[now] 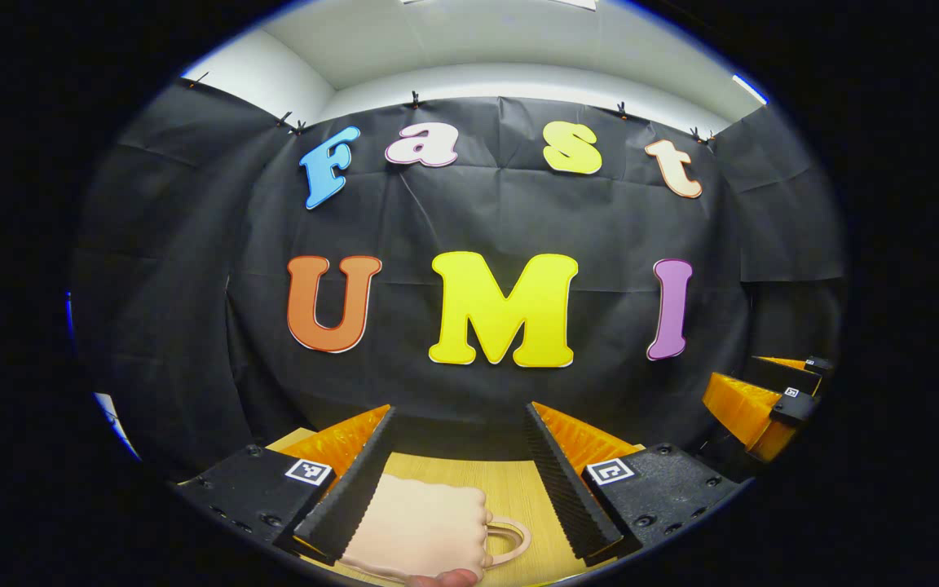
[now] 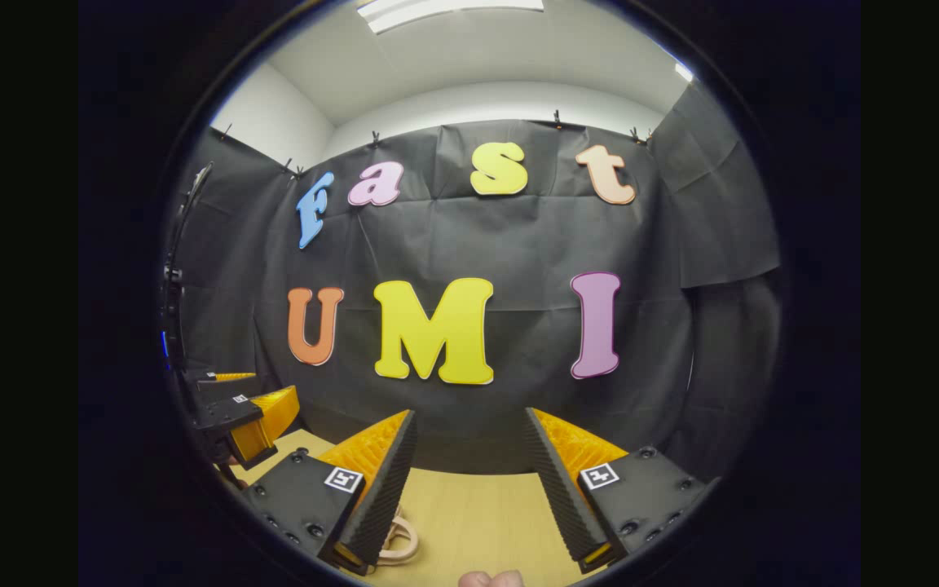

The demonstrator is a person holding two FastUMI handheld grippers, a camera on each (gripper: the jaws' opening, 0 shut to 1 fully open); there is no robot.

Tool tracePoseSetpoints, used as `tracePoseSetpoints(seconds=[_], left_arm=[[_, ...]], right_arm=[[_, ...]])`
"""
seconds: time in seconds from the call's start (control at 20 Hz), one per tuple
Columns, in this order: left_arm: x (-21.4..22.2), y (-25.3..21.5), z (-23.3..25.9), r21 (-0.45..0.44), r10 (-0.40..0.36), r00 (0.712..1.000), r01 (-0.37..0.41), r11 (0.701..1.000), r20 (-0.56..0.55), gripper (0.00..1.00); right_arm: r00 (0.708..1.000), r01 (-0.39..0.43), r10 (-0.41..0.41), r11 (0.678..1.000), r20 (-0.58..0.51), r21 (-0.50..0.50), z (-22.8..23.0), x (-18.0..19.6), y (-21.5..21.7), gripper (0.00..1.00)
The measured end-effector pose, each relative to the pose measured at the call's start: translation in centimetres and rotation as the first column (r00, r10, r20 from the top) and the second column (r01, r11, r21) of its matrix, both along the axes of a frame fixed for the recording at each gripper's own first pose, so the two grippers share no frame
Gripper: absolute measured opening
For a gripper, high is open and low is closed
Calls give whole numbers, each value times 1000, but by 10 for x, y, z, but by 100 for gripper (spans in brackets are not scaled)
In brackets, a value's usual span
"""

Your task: First open the suitcase, pack the skin care products into it, and then close the suitcase.

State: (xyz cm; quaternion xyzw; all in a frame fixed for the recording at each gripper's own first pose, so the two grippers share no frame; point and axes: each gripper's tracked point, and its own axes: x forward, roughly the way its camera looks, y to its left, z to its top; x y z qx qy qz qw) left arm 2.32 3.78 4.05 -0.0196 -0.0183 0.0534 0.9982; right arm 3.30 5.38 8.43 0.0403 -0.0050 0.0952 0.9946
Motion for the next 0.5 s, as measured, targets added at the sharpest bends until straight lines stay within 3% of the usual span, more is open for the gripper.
tracePoseSetpoints(seconds=[0.45, 0.5], left_arm=[[-7, 4, -5, -2, 12, 1000, -12, 1000, -21, 98], [-7, 4, -5, -5, 12, 1000, -12, 1000, -24, 88]], right_arm=[[999, 36, -36, 999, -34, 14, -12, 6, -3, 78], [999, 37, -37, 999, -36, 15, -11, 6, -3, 78]])
